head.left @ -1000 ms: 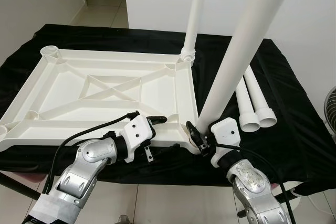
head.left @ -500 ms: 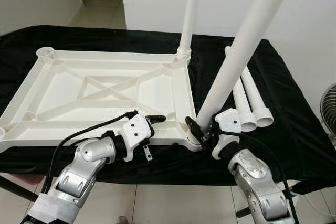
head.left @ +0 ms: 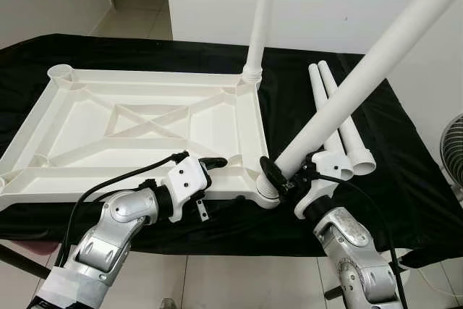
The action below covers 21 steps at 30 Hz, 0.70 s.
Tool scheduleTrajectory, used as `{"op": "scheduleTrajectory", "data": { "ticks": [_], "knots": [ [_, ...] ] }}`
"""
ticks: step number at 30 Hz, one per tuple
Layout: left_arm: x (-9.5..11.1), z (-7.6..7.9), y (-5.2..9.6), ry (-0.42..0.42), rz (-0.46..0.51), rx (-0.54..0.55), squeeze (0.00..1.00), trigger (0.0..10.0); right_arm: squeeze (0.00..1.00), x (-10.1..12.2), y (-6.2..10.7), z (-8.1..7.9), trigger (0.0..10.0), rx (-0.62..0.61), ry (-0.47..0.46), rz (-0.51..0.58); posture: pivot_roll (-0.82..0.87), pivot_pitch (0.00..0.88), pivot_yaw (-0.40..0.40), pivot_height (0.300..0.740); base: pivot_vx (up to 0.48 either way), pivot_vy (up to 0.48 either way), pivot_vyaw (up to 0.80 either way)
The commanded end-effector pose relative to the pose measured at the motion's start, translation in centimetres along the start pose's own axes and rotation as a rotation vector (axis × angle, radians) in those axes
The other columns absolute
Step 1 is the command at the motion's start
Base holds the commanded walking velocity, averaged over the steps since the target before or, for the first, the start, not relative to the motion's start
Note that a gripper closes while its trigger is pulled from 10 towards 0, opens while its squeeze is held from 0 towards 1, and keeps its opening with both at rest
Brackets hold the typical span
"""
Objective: Building children table
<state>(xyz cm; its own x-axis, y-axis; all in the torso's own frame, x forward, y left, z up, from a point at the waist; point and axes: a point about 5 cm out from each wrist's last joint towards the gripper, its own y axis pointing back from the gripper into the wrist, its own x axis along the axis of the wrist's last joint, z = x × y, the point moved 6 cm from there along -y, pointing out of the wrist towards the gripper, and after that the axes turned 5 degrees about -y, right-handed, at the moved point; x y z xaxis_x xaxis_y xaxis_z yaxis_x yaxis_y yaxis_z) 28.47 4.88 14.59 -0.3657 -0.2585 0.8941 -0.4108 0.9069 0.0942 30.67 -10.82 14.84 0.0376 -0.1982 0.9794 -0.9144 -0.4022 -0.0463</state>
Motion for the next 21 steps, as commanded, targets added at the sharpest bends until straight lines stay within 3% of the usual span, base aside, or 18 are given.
{"op": "scheduleTrajectory", "data": {
  "ticks": [1, 5, 7, 11, 21],
  "knots": [
    [0.1, -0.2, 0.3, -0.005, 0.001, 0.0, 0.0, 10.0, 0.0, -2.3, 0.5, 0.9, 10.0, -0.044, 0.009, -0.092, 0.12, 0.088, -0.025, 0.74, 0.0, 0.0, 0.0],
    [0.2, -0.2, 0.2, -0.005, 0.002, 0.0, 0.0, 10.0, 0.0, -2.2, 0.5, 0.7, 10.0, -0.03, 0.046, -0.089, 0.12, 0.093, -0.025, 0.74, 0.0, 0.0, 0.0],
    [0.2, -0.4, 0.3, -0.006, 0.001, 0.005, 0.0, 10.0, 0.0, -1.6, 0.6, -0.1, 10.0, 0.021, 0.144, -0.075, 0.12, 0.097, -0.023, 0.74, 0.0, 0.0, 0.0],
    [0.2, -0.8, 0.4, -0.009, 0.0, 0.013, 0.0, 10.0, 0.0, -1.5, 0.5, -1.0, 10.0, 0.076, 0.205, -0.076, 0.13, 0.098, -0.022, 0.74, 0.0, 0.0, 0.0],
    [0.3, -0.9, 0.5, -0.013, 0.001, 0.02, 0.0, 10.0, 0.0, -1.5, -0.3, -0.7, 10.0, 0.087, 0.243, -0.094, 0.13, 0.103, -0.019, 0.74, 0.0, 0.0, 0.0]
  ]
}}
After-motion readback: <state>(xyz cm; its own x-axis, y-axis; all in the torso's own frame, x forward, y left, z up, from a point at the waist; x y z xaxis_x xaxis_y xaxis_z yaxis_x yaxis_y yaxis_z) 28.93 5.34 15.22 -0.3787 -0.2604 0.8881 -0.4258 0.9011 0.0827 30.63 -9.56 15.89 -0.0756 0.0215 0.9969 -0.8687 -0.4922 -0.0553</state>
